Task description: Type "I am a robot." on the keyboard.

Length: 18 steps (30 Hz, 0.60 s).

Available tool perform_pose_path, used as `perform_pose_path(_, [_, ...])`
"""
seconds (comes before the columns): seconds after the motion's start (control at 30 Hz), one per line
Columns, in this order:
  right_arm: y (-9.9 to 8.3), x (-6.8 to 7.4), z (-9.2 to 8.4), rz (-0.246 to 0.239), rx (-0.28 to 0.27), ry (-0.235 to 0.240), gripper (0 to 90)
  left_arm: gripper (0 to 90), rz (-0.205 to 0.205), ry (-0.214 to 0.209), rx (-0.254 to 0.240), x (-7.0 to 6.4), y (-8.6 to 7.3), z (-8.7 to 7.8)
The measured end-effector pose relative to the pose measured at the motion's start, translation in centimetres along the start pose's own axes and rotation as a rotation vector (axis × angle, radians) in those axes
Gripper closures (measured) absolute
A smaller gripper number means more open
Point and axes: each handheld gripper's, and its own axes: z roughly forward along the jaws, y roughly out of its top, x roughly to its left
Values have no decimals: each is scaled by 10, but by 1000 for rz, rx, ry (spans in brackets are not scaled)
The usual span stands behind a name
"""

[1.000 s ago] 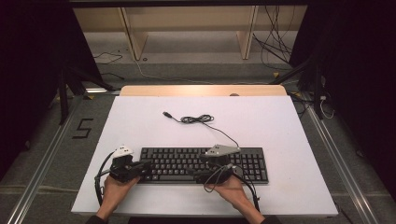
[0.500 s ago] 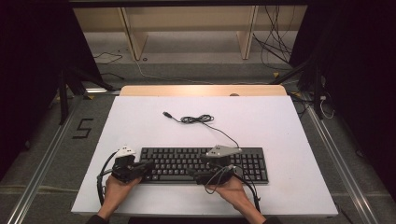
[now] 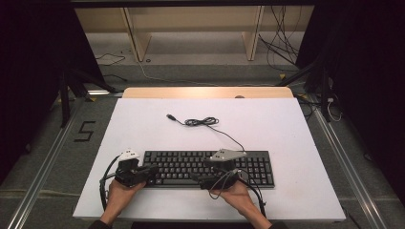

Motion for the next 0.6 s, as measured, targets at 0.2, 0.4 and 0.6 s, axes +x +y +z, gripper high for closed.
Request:
perform_pose_path(0.2, [0,1,-1,-2,-6,6,303,764,-11,-28,-56,-3,2,-9])
perform_pose_path(0.4, [0,3,1,-11,-10,15,304,619,-21,-52,-85,-6,1,-16])
perform_pose_path(0.6, [-1,5,3,-15,-4,22,304,490,-39,-69,-112,-7,0,-23])
